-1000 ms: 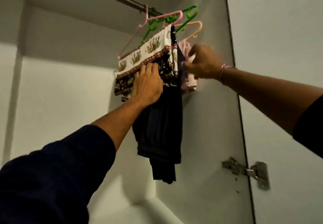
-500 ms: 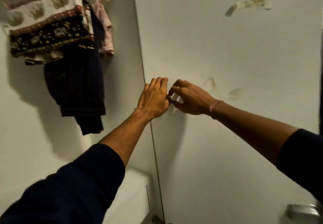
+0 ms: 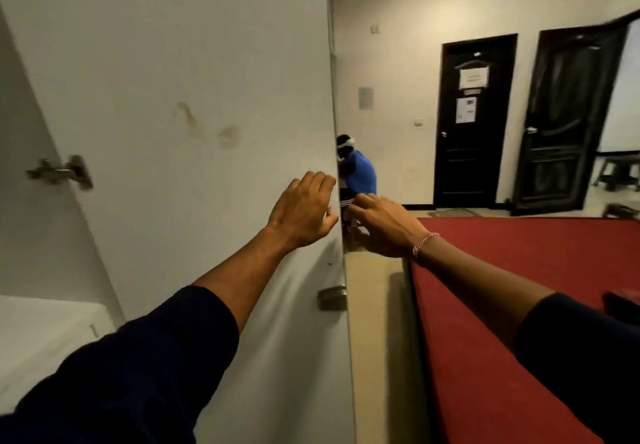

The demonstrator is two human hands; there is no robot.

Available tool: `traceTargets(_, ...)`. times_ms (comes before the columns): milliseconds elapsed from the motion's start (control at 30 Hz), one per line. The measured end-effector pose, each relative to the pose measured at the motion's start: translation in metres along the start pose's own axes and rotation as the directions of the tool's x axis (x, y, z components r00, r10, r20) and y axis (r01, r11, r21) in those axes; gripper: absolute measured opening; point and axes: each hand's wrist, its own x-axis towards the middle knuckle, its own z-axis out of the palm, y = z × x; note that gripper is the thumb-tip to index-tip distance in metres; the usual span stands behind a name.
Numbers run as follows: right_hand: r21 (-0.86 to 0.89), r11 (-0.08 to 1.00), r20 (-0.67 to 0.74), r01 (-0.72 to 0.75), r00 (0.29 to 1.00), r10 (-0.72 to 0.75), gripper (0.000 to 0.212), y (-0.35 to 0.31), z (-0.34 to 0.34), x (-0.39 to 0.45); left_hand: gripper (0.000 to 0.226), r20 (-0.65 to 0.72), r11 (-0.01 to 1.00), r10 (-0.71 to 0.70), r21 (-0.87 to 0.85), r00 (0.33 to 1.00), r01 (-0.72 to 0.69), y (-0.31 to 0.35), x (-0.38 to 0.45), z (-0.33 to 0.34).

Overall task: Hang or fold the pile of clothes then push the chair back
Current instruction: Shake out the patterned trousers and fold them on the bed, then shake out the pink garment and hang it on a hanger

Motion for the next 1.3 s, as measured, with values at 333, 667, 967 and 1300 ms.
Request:
traceTargets(333,-0.132,0.905,0.31,-0.405,0.85,0.426,0.048,0.125,-0.003,-0.179,0.063,0.303,0.947,0.27,-0.253,0.914,-0.196,0.21,0.065,0.088)
traceTargets(667,-0.244,0.655,0.477,-0.716,0.499,0.723,0.059,0.239,0.01,-0.338,0.081,0.338,0.827,0.497,-0.463,0.799,-0.318,0.377,0.128,0.179)
traceTargets(967,-0.303,0.491,0.518,-0.817,0.291,0.804,0.064,0.353,0.041,-0.423,0.078,0.317,0.721,0.629,-0.579,0.71,-0.38,0.495,0.206,0.276)
traceTargets(1300,-0.317,0.376,0.598,-0.871,0.124,0.791,0.061,0.483,0.094,-0.481,0.078,0.372,0.679,0.663,-0.664,0.649,-0.313,0.593,0.302,0.372)
